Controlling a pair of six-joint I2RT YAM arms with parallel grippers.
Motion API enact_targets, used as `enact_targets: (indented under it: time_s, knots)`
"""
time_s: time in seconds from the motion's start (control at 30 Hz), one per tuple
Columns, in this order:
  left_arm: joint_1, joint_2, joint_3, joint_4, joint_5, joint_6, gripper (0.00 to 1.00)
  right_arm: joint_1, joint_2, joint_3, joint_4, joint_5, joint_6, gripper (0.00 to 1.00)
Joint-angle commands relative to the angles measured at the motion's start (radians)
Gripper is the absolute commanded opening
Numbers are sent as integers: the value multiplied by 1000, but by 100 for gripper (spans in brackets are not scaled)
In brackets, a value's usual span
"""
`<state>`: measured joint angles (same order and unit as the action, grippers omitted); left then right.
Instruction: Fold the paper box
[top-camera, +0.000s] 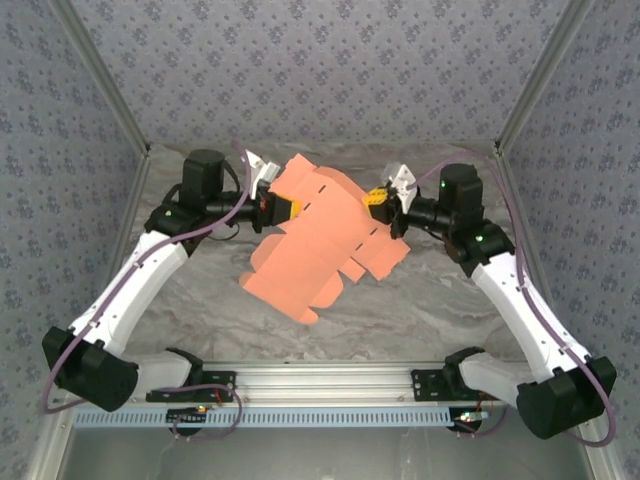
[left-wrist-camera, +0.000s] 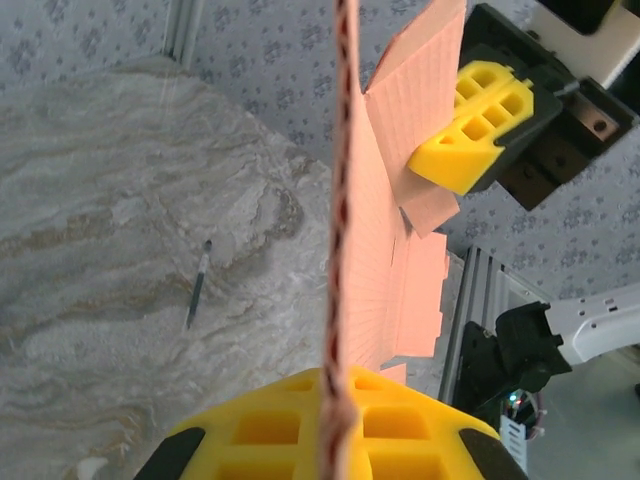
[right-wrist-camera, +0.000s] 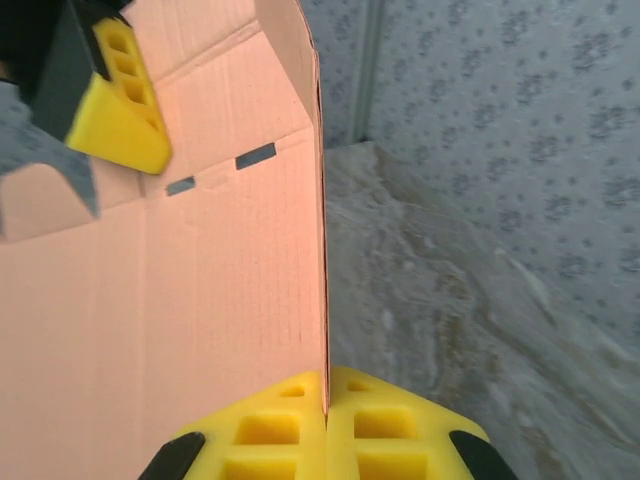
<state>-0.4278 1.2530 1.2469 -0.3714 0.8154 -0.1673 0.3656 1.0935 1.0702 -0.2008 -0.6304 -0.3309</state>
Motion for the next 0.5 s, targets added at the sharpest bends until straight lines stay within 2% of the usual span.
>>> enact_targets:
  time_s: [0.0, 0.27, 0.47]
  knots:
    - [3, 12, 11, 50, -52, -126, 0, 77, -35, -59, 52, 304, -65, 0]
    - [5, 90, 48, 54, -66, -290, 0, 289, -28, -176, 228, 759, -235, 0]
    - [5, 119, 52, 84, -58, -361, 0, 373, -6, -231, 325, 942, -301, 0]
